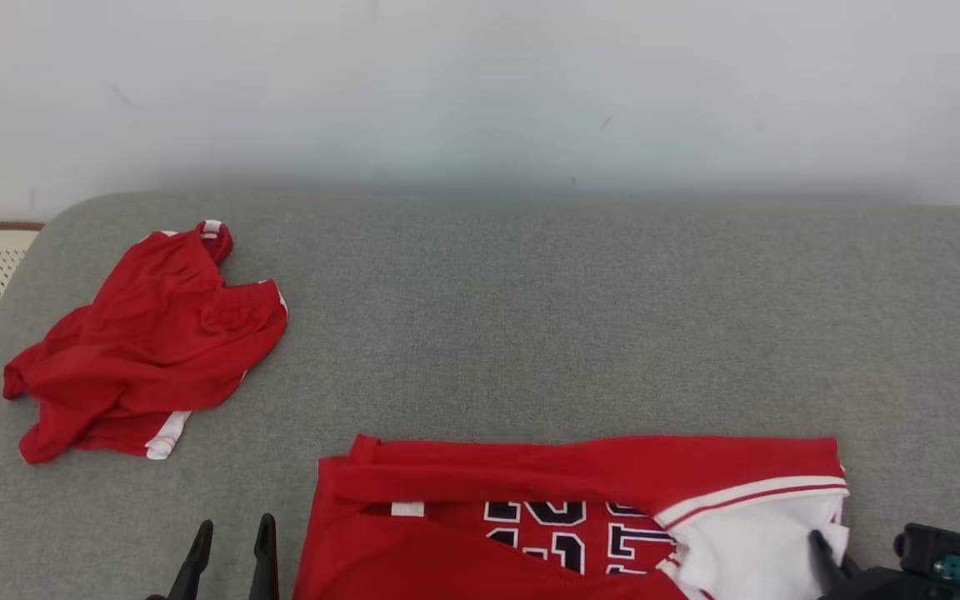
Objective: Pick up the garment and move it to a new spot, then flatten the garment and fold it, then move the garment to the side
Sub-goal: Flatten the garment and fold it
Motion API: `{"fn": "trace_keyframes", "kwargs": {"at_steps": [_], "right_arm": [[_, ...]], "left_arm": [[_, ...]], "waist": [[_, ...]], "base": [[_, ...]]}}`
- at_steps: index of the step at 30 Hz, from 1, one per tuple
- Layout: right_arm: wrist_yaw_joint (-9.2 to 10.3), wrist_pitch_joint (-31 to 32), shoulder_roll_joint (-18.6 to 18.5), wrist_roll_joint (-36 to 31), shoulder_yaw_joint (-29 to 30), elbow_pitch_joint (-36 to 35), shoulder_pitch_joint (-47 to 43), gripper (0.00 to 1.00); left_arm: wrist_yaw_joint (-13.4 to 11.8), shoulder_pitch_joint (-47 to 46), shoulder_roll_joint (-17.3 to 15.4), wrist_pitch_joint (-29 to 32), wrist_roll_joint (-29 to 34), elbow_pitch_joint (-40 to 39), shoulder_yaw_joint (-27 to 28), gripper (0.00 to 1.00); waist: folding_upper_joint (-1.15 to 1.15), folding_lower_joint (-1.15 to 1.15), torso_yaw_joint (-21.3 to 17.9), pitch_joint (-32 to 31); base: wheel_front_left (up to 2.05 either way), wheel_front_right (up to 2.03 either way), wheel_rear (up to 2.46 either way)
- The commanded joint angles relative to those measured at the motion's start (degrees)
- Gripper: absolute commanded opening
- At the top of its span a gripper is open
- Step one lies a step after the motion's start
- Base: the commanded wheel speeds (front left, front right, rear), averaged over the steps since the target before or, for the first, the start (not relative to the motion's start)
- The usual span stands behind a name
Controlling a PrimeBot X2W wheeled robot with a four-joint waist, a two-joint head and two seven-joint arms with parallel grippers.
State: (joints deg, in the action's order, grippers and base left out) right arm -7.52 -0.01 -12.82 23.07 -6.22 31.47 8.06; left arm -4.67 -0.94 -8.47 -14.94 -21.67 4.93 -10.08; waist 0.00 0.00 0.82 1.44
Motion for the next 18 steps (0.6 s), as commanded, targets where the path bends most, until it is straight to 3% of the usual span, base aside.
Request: {"fn": "trace_keyframes", "kwargs": {"at_steps": [1, 12, 18], "right_arm": [[0.04, -0.3, -1.0, -0.1, 0.5, 0.3, 0.5, 0.00], [0.04, -0.6, -7.9, -1.1, 8.8, 0.4, 1.9, 0.00], [0.04, 2.0, -8.3, 1.3, 8.9, -3.5, 1.8, 0.00]], "left_arm": [[0.0, 1.0, 0.1, -0.3, 0.4, 0.1, 0.1, 1.00], [0.4, 2.3, 1.0, -0.3, 0.9, 0.5, 0.6, 1.00], [0.5, 2.4, 1.3, -0.3, 1.0, 0.7, 1.0, 1.00]], "waist": [[0.00, 0.00, -0.3, -0.6], [0.00, 0.00, -2.4, -2.3], [0.00, 0.00, -3.5, -2.5]], "base": [[0.00, 0.00, 0.00], [0.00, 0.00, 0.00], [0.00, 0.00, 0.00]]}}
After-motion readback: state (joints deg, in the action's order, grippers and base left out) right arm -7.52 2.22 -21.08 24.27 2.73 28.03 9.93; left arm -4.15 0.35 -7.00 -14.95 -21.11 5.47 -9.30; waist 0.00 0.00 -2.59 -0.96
